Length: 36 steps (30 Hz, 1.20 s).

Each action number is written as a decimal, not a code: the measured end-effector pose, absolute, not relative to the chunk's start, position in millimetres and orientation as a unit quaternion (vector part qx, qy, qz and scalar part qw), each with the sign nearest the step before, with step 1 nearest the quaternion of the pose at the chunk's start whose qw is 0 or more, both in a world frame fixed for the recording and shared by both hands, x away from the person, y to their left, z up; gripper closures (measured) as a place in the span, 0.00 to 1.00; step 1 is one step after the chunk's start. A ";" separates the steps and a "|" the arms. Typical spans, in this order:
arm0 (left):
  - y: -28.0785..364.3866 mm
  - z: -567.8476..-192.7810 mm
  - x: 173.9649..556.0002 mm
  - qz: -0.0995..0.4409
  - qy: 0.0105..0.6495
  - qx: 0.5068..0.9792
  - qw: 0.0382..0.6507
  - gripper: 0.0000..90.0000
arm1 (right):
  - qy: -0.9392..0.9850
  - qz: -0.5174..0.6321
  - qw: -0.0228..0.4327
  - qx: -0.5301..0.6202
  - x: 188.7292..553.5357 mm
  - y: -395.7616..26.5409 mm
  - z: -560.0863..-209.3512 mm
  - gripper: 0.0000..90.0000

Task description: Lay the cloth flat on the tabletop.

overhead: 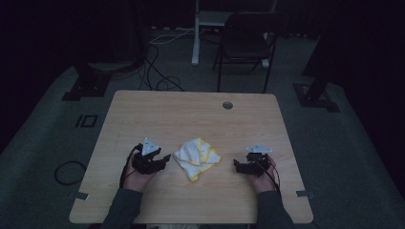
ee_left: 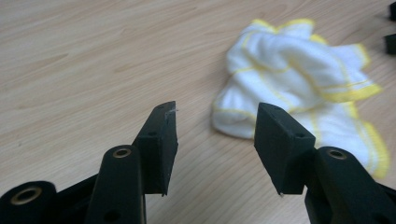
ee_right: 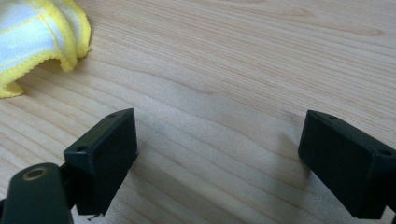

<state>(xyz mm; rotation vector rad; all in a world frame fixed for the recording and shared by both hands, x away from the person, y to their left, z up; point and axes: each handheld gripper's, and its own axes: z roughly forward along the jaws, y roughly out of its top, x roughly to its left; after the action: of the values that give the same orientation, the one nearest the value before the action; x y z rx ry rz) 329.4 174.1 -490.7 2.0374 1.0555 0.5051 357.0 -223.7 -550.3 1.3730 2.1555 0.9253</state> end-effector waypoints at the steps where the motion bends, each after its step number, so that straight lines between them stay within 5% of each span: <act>1: 172.4 -489.2 328.9 0.199 0.411 0.801 0.387 0.56 | 0.775 0.333 0.210 0.494 357.0 -223.7 -550.3 0.13; 36: 120.0 -477.2 334.3 0.191 0.329 0.834 0.400 0.55 | 0.775 0.333 0.210 0.494 357.0 -223.7 -550.3 0.13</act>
<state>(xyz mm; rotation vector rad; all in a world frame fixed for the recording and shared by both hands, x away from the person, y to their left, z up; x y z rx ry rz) 334.3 120.0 -477.2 2.1107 0.8318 0.4827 357.0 -223.7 -550.3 1.3731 2.1556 0.9253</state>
